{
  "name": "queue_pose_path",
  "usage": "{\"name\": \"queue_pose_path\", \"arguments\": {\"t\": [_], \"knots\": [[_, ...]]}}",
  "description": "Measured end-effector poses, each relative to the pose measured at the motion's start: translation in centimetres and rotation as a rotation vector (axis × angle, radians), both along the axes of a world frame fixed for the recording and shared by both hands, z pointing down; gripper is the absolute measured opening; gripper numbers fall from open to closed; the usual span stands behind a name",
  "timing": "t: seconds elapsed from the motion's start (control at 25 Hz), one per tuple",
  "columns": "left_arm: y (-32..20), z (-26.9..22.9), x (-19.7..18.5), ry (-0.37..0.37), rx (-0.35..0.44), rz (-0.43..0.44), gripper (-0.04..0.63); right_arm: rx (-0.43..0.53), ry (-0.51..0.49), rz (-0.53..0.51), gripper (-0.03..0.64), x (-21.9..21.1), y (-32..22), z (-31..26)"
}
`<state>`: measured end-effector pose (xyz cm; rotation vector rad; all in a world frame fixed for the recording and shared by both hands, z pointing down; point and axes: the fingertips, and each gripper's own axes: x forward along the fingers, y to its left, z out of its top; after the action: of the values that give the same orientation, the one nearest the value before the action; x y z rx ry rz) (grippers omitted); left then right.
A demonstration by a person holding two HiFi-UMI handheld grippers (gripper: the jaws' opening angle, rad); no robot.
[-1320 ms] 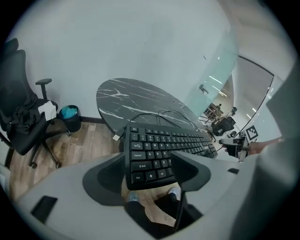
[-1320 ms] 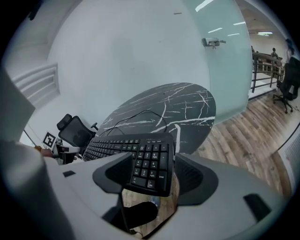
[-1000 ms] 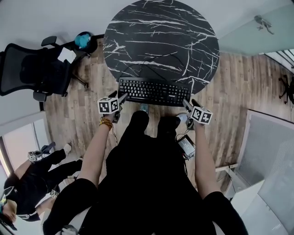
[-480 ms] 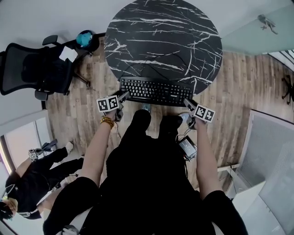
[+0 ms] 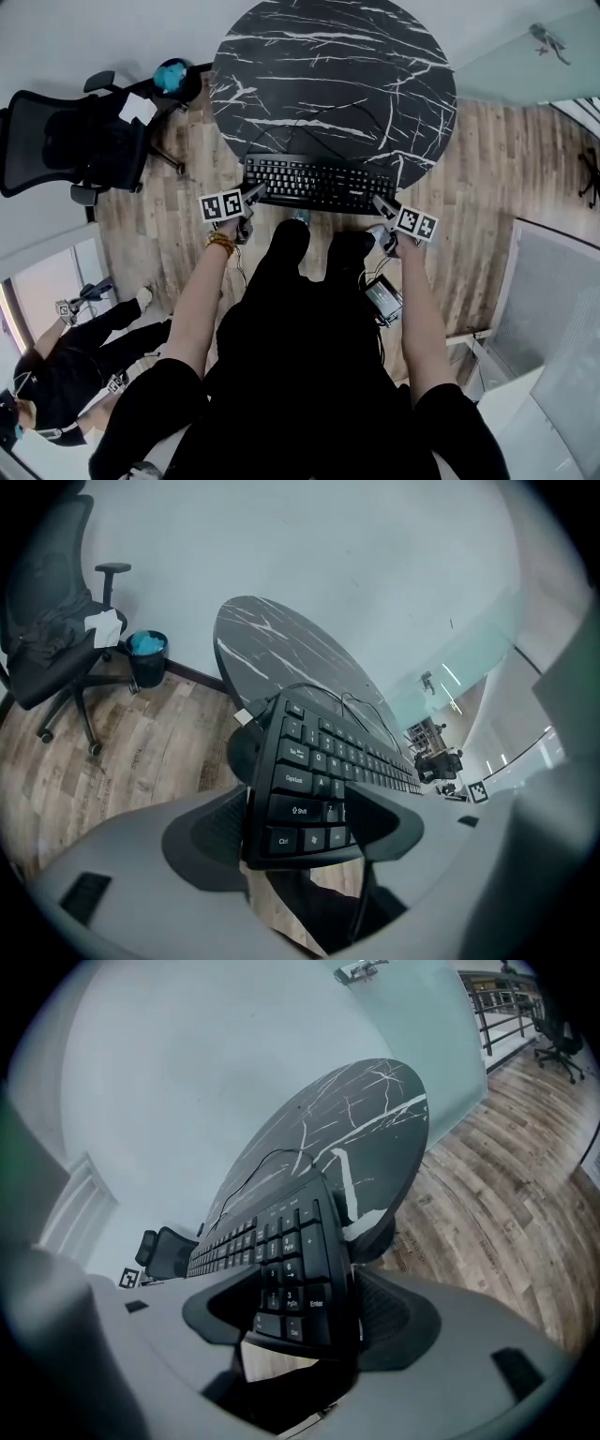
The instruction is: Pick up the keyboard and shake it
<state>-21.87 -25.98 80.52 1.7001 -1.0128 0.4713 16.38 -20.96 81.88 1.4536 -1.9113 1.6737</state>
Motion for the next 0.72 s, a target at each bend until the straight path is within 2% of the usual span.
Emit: {"name": "queue_pose_path", "arguments": {"t": [0.2,0.52,0.72], "knots": [[0.2,0.7,0.2,0.008,-0.035,-0.016,0.308,-0.007,0.019,0.015,0.279,0.0,0.1,0.1],[0.3,0.3,0.2,-0.040,0.013,0.034,0.307,0.038,0.078,-0.014,0.279,0.0,0.4,-0.4],[0.7,-0.8,0.1,-0.042,0.055,0.012,0.307,0.092,0.108,-0.007,0.278,-0.1,0.2,-1.5]]}}
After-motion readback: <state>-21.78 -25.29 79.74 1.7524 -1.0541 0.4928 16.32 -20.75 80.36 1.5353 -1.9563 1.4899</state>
